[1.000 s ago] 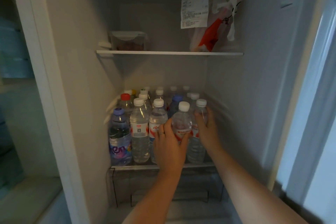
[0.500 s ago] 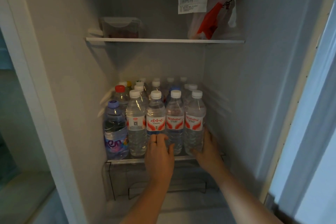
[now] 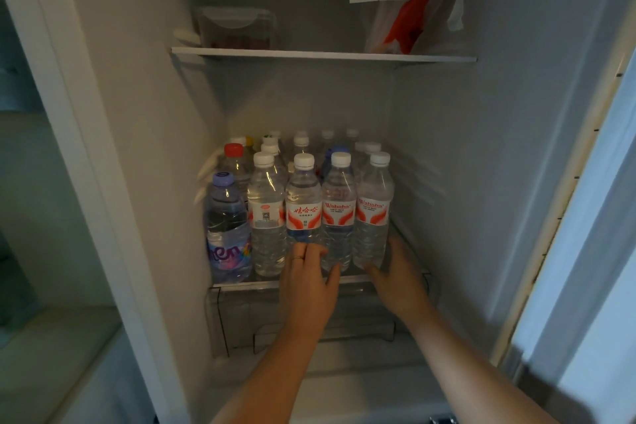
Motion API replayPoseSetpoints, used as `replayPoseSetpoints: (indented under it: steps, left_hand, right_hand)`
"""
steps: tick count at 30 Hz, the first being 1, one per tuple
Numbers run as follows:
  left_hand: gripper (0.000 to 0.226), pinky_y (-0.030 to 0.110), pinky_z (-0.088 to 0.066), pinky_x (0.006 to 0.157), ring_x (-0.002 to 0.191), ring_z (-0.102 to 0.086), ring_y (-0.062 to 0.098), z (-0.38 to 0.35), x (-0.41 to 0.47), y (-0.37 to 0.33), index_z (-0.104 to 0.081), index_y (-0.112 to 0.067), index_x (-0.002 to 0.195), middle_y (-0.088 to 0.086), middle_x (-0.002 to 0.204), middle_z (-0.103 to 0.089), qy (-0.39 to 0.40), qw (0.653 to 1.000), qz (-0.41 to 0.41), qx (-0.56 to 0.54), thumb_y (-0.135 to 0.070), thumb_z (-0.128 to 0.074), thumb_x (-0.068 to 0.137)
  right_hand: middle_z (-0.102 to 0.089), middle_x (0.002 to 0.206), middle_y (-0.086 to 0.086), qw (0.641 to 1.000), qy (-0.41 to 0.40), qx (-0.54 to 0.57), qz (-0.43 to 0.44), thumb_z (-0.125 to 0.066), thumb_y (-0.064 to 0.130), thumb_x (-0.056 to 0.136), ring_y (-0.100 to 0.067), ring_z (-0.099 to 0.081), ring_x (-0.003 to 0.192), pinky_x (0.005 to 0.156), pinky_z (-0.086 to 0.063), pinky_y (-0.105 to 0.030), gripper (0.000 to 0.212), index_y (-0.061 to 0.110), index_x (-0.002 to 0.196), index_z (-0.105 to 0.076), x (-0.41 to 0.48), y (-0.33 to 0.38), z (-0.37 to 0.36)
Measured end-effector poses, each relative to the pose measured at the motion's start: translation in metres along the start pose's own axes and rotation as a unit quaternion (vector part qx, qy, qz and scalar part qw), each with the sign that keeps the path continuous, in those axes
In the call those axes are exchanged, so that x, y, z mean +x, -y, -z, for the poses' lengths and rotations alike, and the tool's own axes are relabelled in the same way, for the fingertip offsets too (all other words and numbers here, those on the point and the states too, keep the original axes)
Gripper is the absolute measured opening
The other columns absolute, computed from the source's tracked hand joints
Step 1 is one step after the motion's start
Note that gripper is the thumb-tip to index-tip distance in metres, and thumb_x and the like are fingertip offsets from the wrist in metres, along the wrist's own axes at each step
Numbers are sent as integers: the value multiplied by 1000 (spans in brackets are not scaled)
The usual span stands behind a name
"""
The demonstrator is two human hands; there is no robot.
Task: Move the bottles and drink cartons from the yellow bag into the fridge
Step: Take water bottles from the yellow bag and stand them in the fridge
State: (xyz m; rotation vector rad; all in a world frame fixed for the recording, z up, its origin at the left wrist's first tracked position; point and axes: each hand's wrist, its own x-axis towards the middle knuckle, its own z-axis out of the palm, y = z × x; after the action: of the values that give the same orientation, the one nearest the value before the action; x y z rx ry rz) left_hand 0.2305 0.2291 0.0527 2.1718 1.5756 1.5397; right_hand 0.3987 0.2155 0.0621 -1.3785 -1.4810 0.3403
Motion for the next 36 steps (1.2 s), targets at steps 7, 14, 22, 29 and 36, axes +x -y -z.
replayPoseSetpoints:
  steps: [7,14,22,29,36]
  left_hand:
    - [58,47,-26,114,144,-30,25,35,-60,29,-50,-28,138,-2,152,-40,74,989,-51,118,-60,-42,91]
    - [79,52,10,119,148,26,21,66,-129,62,2,-38,156,-8,162,24,266,944,18,196,-76,0,86]
    - [77,52,19,115,143,38,27,108,-203,82,17,-37,153,-5,157,35,332,914,60,224,-77,-3,90]
    - [77,53,21,114,140,41,26,134,-258,66,24,-39,150,-6,156,37,340,897,114,258,-79,-6,91]
    - [79,54,18,116,142,38,26,153,-324,21,26,-42,149,-8,157,35,318,873,236,287,-82,4,84]
  right_hand:
    - [-5,165,-4,969,11,-246,-37,-47,44,96,-28,-2,152,120,-4,-49,72,24,157,-15,-58,13,-18]
    - [31,158,8,916,124,-370,-92,-30,57,99,-22,17,151,119,5,-53,73,32,156,9,-129,15,-45]
    - [25,161,7,885,229,-386,-121,-24,63,98,-22,22,149,119,9,-55,75,31,155,13,-195,15,-57]
    - [30,159,11,880,293,-366,-75,-16,67,94,-19,26,148,117,12,-52,75,35,152,20,-248,14,-56]
    - [36,153,15,864,377,-331,-26,-21,62,99,-18,27,147,118,12,-54,71,37,152,19,-296,11,-34]
